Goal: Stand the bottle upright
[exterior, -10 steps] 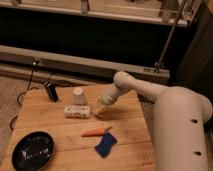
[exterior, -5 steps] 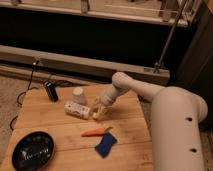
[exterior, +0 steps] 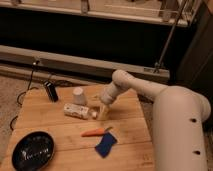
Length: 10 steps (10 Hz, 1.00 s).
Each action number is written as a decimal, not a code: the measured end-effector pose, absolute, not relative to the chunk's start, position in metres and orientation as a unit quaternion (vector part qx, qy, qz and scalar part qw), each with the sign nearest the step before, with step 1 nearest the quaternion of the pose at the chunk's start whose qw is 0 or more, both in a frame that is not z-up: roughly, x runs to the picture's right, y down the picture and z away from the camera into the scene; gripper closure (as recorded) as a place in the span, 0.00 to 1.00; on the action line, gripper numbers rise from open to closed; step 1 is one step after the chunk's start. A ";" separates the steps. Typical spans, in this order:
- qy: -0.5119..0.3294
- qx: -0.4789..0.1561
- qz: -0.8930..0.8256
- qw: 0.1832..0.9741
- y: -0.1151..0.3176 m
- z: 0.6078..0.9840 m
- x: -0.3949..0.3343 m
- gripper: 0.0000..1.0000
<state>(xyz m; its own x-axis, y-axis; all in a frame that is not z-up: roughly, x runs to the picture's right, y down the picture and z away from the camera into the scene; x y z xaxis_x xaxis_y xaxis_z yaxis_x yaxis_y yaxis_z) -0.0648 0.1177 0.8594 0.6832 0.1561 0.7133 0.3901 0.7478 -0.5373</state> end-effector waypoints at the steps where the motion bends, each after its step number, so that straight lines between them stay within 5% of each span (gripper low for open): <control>1: -0.387 -0.353 -0.062 0.850 0.121 0.858 -0.067 0.20; 6: -0.367 -0.387 -0.017 0.846 0.147 0.860 -0.081 0.21; 10: -0.358 -0.394 0.010 0.847 0.155 0.864 -0.076 0.47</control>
